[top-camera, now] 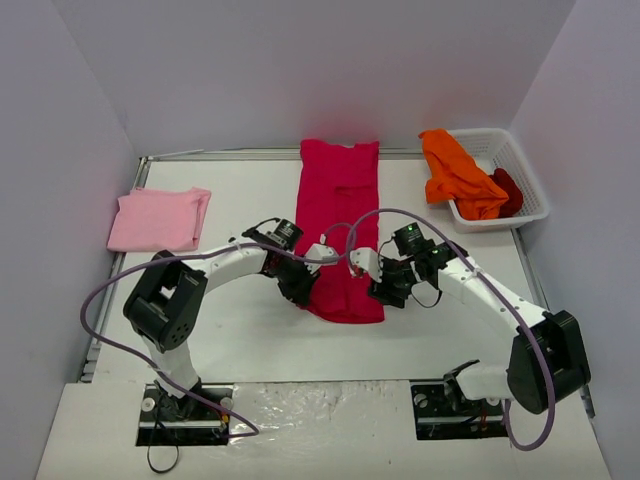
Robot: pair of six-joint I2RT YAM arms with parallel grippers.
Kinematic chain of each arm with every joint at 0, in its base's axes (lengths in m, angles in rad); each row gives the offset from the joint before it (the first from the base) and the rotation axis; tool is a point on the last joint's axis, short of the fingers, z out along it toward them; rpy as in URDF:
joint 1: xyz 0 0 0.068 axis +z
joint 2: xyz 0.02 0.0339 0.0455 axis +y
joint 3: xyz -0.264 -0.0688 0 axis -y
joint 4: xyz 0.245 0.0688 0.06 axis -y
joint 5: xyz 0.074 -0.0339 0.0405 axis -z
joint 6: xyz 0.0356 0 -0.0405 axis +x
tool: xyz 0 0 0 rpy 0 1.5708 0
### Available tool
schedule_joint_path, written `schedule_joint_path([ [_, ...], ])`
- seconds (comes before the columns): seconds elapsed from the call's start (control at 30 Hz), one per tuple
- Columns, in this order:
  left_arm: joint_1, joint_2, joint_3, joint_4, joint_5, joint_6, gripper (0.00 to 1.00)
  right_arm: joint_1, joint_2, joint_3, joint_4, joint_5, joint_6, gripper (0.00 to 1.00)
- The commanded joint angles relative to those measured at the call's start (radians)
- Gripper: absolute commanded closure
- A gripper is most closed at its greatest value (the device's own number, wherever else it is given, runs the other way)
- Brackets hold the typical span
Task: Fold and stack the t-shirts
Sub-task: Grab the bottom of the folded rectangular tshirt with both arms
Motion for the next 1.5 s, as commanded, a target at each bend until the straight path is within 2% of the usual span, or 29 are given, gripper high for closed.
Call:
schedule_joint_path([
  [0.0,0.023,-0.015,0.030,-0.031,0.030,0.011,0.98,0.070,-0.018,-0.038,0.028,0.077,0.021,0.50],
  [0.2,0.059,-0.030,0.013,-0.017,0.038,0.004,0.98,0.151,0.007,-0.071,0.066,0.114,0.047,0.49],
  [0.73,0.087,-0.012,0.017,-0.019,0.059,-0.003,0.98,0.262,0.083,-0.122,0.094,0.151,0.065,0.49],
  [1.23,0.087,0.000,0.025,-0.026,0.059,-0.001,0.98,0.292,0.200,-0.154,0.171,0.220,0.078,0.49],
  [1.33,0.087,0.000,0.027,-0.028,0.059,0.001,0.98,0.297,0.215,-0.145,0.178,0.217,0.085,0.53],
  [1.47,0.089,-0.004,0.027,-0.032,0.058,0.002,0.98,0.298,0.231,-0.137,0.177,0.226,0.095,0.69],
])
